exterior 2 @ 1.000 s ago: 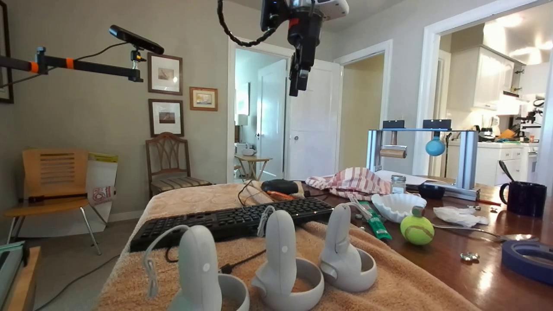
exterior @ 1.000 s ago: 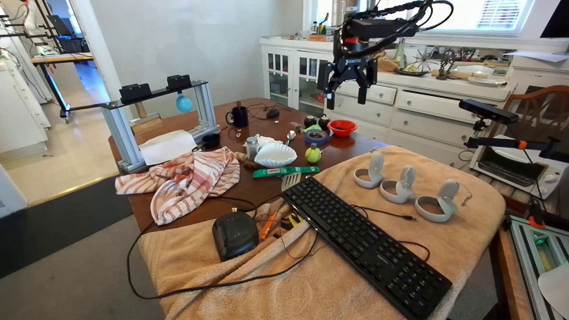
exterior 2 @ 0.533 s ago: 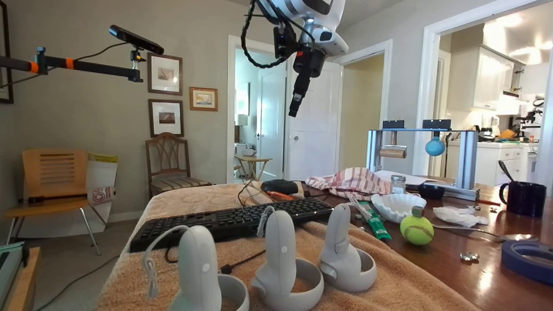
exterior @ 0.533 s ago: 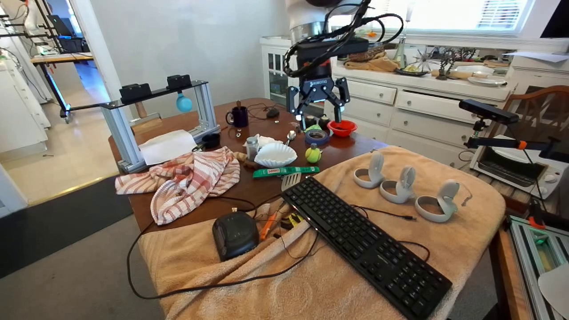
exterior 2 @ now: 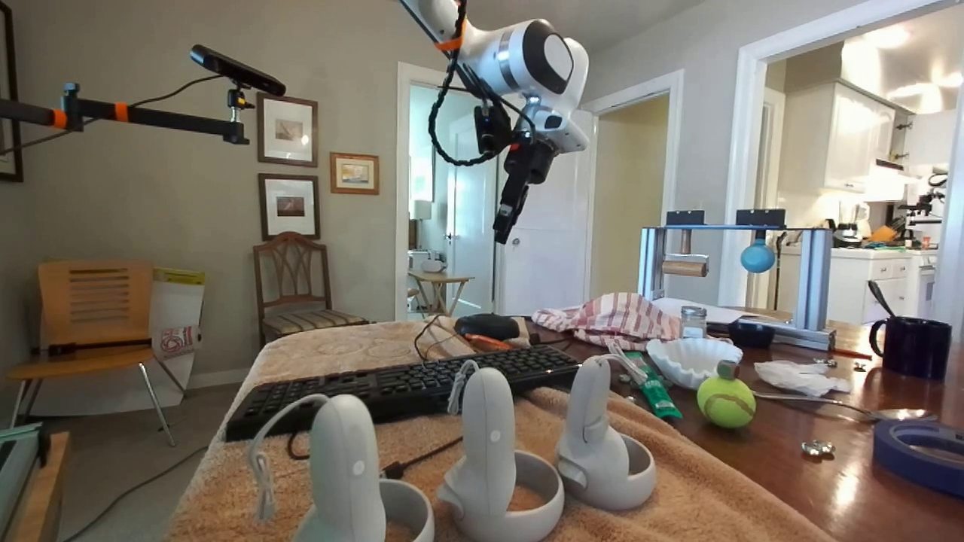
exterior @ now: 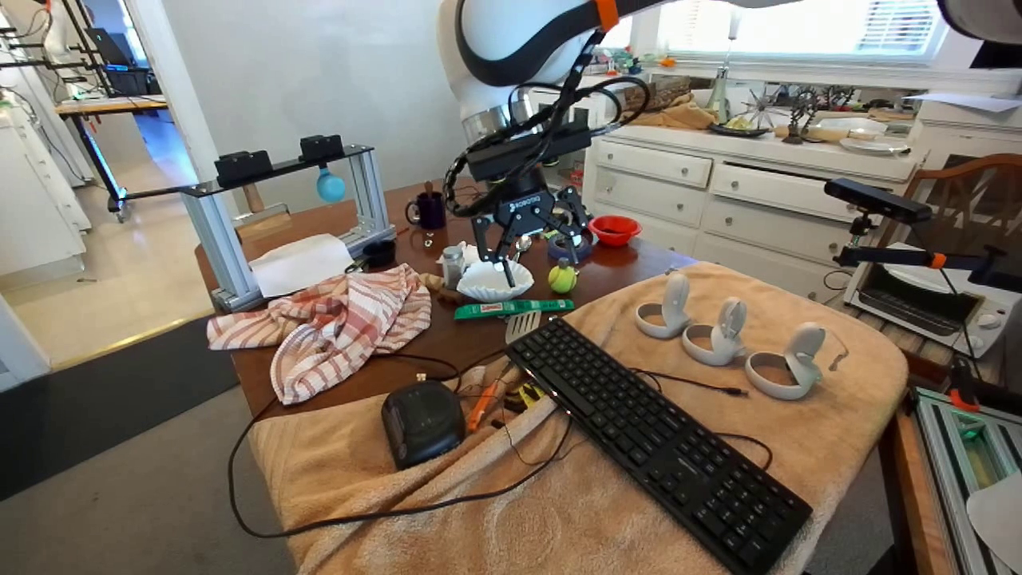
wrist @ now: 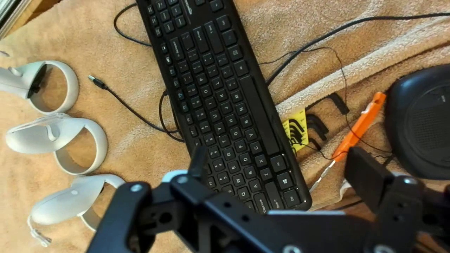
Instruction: Put the spatula on top of the keyboard.
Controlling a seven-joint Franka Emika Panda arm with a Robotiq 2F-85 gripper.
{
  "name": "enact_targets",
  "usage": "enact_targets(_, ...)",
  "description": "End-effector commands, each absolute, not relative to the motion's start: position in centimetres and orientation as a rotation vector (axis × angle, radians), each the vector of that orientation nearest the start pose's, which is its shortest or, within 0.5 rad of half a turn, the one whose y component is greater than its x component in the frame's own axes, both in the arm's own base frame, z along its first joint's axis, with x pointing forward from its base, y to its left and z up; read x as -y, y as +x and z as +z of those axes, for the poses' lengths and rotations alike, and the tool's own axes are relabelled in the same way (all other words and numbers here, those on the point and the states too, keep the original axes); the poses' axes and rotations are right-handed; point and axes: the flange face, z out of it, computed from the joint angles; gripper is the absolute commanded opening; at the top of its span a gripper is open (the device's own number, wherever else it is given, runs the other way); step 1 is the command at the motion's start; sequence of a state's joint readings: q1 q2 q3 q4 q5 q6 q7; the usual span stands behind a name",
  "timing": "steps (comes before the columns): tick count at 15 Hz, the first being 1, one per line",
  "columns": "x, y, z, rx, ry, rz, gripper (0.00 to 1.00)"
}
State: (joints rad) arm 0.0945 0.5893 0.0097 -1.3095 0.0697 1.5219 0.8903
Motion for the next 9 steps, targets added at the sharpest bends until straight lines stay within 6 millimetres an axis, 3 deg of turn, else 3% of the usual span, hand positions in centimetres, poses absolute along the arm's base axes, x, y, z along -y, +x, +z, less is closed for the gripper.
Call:
enact_targets(1, -9.5, 68.4, 35.0, -1.282, -3.016, 0.614, 1.0)
enact_targets(5, -11.1, 68.8, 32.9, -1.359, -3.045, 0.608, 1.0)
enact_targets(6, -10.5, 68.3, 33.6, -1.311, -3.022, 0.603, 1.0)
enact_targets(9, -11.0, 68.4, 32.8, -1.323, -3.034, 0.605, 1.0)
